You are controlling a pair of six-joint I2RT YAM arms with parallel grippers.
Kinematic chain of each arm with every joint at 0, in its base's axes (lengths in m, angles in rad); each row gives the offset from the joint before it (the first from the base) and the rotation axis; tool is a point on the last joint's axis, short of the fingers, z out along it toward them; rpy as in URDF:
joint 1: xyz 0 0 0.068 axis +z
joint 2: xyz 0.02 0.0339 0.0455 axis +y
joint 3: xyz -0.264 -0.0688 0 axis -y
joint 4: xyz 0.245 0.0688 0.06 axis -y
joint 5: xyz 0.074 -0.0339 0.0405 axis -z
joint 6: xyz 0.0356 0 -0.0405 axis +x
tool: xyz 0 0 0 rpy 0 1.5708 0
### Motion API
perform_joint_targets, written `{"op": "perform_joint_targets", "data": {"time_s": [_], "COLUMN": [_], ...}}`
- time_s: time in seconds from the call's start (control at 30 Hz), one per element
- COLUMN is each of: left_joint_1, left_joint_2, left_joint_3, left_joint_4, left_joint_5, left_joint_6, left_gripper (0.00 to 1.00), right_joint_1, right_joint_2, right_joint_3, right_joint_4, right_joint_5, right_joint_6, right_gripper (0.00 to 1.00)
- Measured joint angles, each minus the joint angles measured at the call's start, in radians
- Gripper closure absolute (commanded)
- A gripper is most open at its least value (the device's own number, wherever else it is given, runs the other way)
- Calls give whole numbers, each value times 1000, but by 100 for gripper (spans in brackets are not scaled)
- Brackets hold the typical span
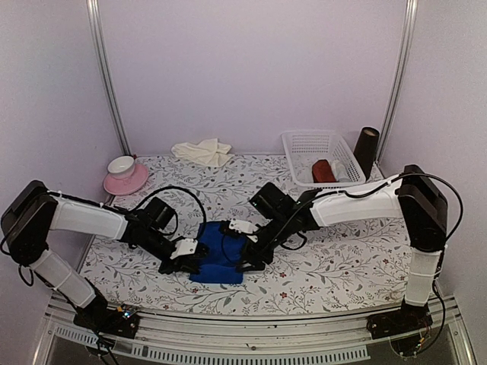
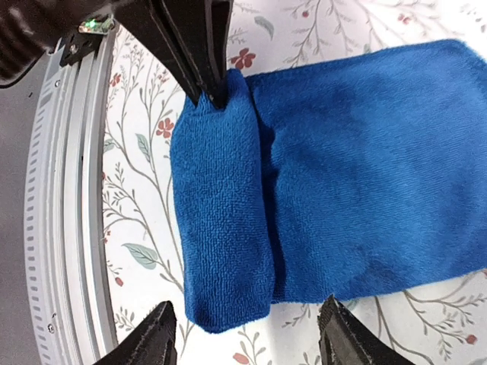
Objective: Roll the towels
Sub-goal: Roll the towel at the center of the board.
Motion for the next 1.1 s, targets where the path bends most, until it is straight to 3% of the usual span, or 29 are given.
{"op": "perform_joint_targets", "data": {"time_s": [0.33,0.6,1.1], "left_joint_1": [6,10,12], "left_joint_2": [27,37,42], "left_joint_3": [19,26,29], "left_joint_4": [-9,-16,-19], "left_joint_5": [6,16,21], "left_joint_6": [-17,-19,-21], "left_gripper": [100,100,100], "right_joint_1": [47,164,167], "right_joint_2": [-210,-143,-53], "right_joint_3": [-205,-201,-169], "right_joint_4": [189,254,285], "right_joint_5": [40,39,125], "right_joint_6": [-100,-183,-190], "right_gripper": [31,30,30]}}
